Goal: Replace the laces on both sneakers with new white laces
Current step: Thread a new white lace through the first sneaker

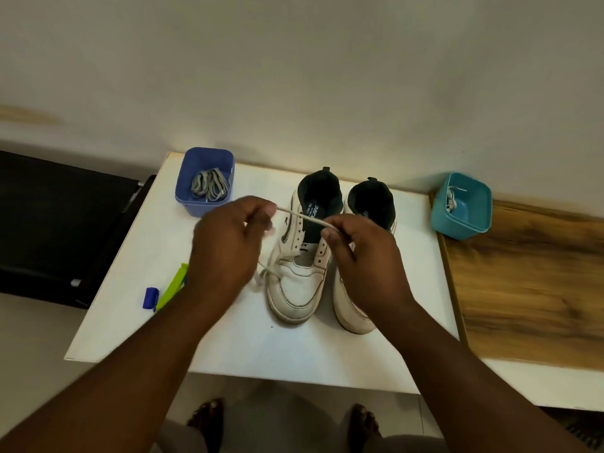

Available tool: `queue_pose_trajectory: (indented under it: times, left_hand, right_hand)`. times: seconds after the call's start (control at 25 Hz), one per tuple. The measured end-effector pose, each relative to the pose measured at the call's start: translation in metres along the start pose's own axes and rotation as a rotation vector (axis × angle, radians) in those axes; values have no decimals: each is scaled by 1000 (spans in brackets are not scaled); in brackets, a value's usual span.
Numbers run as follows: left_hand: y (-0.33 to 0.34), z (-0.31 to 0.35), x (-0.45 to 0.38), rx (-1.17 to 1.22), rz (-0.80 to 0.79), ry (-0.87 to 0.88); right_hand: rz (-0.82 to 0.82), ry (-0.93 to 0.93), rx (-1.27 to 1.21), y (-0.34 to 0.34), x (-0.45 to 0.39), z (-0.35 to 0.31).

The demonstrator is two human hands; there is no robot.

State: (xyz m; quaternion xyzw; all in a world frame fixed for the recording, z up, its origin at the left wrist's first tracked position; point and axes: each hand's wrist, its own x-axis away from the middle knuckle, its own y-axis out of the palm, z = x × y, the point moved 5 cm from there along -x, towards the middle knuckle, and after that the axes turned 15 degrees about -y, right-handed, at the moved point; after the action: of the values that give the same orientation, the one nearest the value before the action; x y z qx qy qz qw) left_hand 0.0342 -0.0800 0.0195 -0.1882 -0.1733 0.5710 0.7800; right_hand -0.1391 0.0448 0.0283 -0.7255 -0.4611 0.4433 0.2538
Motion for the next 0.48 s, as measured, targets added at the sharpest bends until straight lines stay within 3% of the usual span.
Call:
queue_pose_trajectory:
  times: [0.08, 0.12, 0.24, 0.4, 0.48]
  left_hand:
    - [-23, -17, -8, 35, 247, -192]
    - [-25, -24, -10, 19, 270, -246]
    - [-3, -21, -5, 39, 47, -233]
    - [19, 6, 9, -143, -144, 53]
    - [25, 12, 14, -100, -305, 79]
  right_hand:
    - [58, 87, -16, -7, 0, 12]
    - [80, 120, -65, -7, 1, 16]
    - [65, 198, -241, 3, 4, 16]
    - [-71, 91, -211, 18, 4, 5]
    - [-140, 32, -211, 26, 6, -1]
